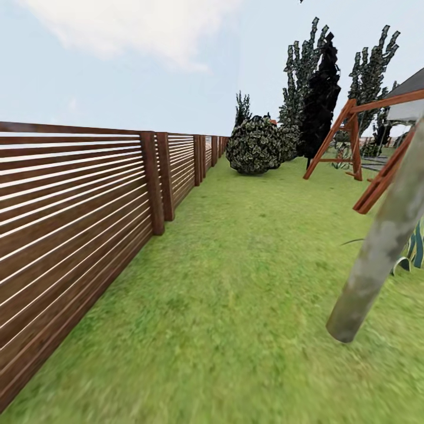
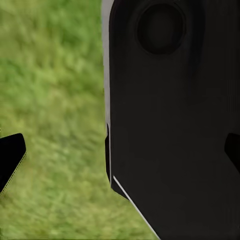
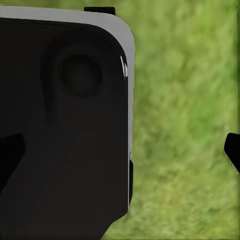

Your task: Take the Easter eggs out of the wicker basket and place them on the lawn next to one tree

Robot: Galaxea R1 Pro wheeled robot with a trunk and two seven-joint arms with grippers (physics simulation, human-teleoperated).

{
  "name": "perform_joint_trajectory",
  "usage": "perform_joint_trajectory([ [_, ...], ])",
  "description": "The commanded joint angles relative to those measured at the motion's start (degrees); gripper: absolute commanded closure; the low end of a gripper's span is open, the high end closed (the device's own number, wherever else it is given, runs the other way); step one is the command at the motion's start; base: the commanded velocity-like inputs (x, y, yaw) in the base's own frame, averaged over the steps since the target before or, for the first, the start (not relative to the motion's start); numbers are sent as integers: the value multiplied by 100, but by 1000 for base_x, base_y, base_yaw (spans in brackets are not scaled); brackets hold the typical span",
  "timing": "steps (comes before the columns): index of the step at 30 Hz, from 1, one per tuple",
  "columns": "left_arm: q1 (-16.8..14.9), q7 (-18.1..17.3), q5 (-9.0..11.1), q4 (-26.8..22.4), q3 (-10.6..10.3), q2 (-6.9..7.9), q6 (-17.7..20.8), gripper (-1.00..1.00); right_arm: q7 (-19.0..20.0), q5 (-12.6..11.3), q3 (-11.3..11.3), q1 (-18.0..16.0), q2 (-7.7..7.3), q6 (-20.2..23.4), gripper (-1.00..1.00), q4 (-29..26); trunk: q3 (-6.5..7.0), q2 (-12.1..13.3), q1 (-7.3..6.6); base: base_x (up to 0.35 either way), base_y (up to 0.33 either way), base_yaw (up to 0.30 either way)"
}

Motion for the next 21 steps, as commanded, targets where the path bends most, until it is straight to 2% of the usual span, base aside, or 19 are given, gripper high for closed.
perform_joint_trajectory([
  [1,1,3,-3,-4,-1,0,2,-100,-4,-1,0,-7,0,1,-100,11,-4,-2,3,330,0,0],
  [21,0,-5,10,-4,18,5,4,-100,-4,-1,2,-7,0,1,-100,11,-4,-2,3,330,0,0],
])
